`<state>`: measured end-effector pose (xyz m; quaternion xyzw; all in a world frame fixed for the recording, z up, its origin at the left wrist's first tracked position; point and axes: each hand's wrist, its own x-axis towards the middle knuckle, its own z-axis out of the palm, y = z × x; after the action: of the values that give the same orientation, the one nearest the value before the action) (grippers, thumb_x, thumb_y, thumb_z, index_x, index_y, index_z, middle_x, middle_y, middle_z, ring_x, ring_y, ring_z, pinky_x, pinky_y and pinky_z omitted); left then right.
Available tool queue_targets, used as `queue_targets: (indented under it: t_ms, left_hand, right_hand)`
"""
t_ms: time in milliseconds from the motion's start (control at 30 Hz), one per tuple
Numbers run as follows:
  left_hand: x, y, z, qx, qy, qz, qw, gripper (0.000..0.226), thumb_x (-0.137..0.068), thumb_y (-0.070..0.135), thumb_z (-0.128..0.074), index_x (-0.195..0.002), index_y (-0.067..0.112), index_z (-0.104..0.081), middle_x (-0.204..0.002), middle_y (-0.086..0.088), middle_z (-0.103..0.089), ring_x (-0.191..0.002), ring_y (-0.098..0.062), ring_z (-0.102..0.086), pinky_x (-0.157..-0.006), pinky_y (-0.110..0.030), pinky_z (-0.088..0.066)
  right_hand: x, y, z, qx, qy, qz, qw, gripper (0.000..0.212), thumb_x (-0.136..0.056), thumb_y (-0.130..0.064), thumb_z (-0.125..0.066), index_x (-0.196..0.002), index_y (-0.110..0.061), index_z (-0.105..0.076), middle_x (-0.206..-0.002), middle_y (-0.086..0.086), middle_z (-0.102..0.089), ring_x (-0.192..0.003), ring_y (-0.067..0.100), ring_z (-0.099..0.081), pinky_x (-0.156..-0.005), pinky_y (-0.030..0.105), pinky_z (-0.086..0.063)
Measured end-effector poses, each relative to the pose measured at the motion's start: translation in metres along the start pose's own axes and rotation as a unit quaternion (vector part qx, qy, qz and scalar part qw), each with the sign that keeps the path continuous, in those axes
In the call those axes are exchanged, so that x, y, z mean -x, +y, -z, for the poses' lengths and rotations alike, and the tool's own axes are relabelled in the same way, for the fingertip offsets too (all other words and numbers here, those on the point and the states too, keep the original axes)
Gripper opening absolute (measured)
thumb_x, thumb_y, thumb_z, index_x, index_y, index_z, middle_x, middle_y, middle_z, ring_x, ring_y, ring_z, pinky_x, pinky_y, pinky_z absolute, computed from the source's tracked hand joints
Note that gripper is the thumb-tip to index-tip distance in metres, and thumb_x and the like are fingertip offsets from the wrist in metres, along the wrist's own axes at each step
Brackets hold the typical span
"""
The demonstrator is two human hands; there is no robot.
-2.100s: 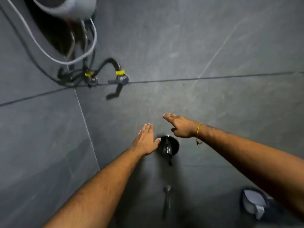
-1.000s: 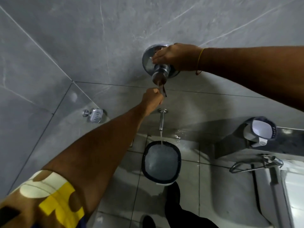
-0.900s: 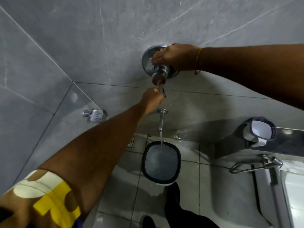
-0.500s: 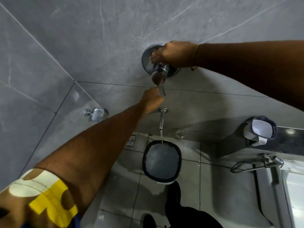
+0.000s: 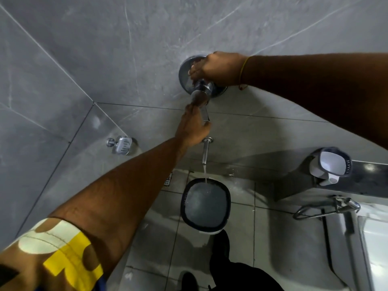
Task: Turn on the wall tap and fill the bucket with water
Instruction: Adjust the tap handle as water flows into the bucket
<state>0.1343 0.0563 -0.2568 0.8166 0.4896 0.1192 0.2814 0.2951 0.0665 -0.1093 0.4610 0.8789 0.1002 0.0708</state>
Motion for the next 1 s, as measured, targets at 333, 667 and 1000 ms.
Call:
queue_targets:
  t_ms: [333,667,1000]
  left_hand:
    - [0.019,0.001,0.001,-0.071,-0.017,-0.019,0.997,0.080,-0.101,0.043,-0.057,-0.162,0.005,-0.021,-0.173,-0.020,-0.017,-0.161,-0.036,-0.012,-0.129,-0.048,-0.021]
    - [0.019,-0.004,-0.002,-0.122,-0.026,-0.035,0.992,0.089,-0.102,0.055,-0.049,-0.164,0.003,-0.013,-0.174,-0.019,-0.011,-0.162,-0.033,-0.005,-0.131,-0.046,-0.010]
    - [0.020,-0.007,-0.004,-0.138,-0.021,-0.037,0.990,0.091,-0.101,0.058,-0.047,-0.164,0.004,-0.012,-0.174,-0.019,-0.010,-0.163,-0.032,-0.004,-0.132,-0.047,-0.011]
  right_hand:
    - [-0.002,0.003,-0.009,-0.005,0.012,-0.012,1.000,0.050,-0.093,-0.003,-0.065,-0.142,-0.009,-0.060,-0.154,0.012,-0.055,-0.140,0.037,-0.053,-0.109,0.052,-0.051]
    - [0.000,-0.003,-0.007,0.003,-0.002,-0.022,1.000,0.051,-0.093,-0.007,-0.063,-0.144,-0.007,-0.058,-0.155,0.013,-0.054,-0.140,0.036,-0.053,-0.108,0.050,-0.051]
    - [0.000,-0.005,-0.012,0.032,0.009,-0.020,0.999,0.044,-0.088,-0.011,-0.067,-0.131,-0.004,-0.065,-0.139,0.016,-0.063,-0.122,0.040,-0.064,-0.097,0.050,-0.057]
